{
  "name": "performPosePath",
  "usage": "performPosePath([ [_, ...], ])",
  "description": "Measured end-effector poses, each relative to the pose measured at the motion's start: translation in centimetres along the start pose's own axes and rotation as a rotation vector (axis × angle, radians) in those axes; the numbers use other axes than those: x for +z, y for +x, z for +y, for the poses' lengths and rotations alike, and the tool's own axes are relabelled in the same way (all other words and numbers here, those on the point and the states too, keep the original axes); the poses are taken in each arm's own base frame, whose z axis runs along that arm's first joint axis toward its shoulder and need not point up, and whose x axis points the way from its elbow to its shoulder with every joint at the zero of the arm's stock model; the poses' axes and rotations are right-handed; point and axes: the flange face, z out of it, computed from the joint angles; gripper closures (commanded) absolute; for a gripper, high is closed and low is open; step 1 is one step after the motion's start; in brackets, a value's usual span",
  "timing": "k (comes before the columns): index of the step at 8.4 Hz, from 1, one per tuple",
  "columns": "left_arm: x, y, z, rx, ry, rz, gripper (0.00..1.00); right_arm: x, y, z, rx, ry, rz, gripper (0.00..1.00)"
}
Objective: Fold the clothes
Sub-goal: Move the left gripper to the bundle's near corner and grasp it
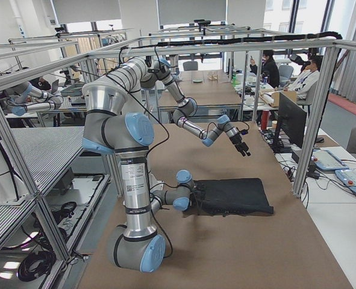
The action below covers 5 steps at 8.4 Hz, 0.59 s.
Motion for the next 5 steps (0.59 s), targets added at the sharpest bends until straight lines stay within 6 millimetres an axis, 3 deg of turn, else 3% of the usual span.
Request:
performPosePath([
  [2, -3.5, -1.4, 5.2, -0.02, -0.06, 0.03, 0.05, -0.6, -0.4, 0.0, -0.005, 0.001, -0.006, 1.0],
  [5, -7.2, -3.8, 16.0, -0.067, -0.134, 0.056, 0.05, -1.0, -0.4, -0.9, -0.01, 0.016, -0.007, 1.0],
])
